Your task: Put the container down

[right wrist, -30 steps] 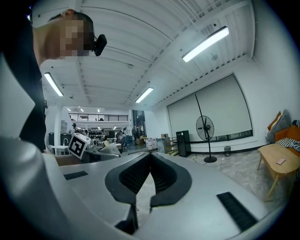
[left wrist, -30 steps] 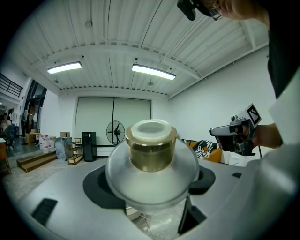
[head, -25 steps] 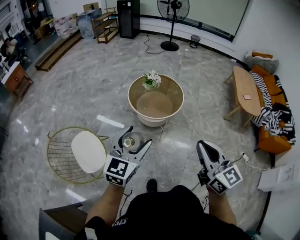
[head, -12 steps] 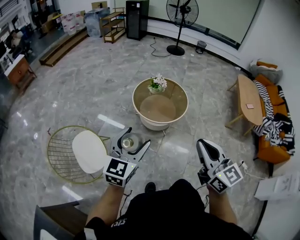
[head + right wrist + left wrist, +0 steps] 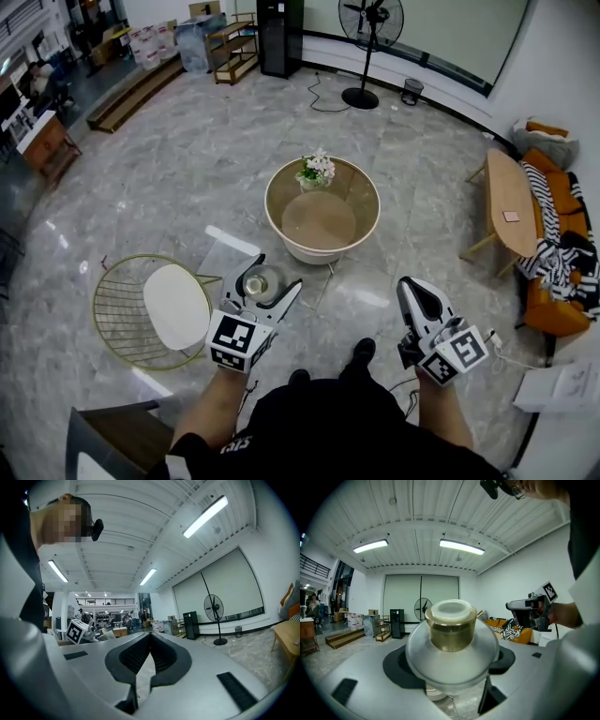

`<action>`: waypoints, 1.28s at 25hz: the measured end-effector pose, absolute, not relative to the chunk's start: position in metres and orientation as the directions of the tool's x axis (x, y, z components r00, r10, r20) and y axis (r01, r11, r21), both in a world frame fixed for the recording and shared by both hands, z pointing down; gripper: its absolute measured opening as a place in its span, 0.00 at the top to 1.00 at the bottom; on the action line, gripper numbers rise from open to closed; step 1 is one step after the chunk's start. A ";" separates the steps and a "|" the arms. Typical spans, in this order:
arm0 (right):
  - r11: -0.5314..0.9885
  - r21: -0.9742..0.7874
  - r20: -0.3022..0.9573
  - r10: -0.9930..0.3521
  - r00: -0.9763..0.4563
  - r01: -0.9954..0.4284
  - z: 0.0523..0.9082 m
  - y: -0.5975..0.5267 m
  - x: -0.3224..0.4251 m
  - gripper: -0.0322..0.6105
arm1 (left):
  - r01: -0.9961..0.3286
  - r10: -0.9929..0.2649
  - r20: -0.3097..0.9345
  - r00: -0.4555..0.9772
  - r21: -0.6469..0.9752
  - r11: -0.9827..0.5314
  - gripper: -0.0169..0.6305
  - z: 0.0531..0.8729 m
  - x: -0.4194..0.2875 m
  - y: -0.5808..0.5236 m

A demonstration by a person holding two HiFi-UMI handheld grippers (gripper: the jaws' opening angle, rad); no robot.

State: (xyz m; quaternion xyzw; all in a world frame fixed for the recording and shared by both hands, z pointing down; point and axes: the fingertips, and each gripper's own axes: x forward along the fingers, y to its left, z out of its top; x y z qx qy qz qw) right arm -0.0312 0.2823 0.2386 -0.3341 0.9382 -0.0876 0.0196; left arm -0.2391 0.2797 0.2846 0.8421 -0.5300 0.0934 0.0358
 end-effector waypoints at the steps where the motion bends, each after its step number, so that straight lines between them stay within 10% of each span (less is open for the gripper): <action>1: 0.763 -0.186 0.020 -0.626 -0.779 -0.619 0.242 0.273 -0.023 0.93 | -0.900 -0.887 0.198 0.417 -0.044 -0.433 0.44 0.285 -0.231 0.272; 32: 0.841 -0.257 0.028 -0.486 -0.874 -0.476 0.258 0.036 0.218 0.93 | -0.951 -0.932 0.231 0.278 -0.069 -0.300 0.44 0.282 0.008 0.056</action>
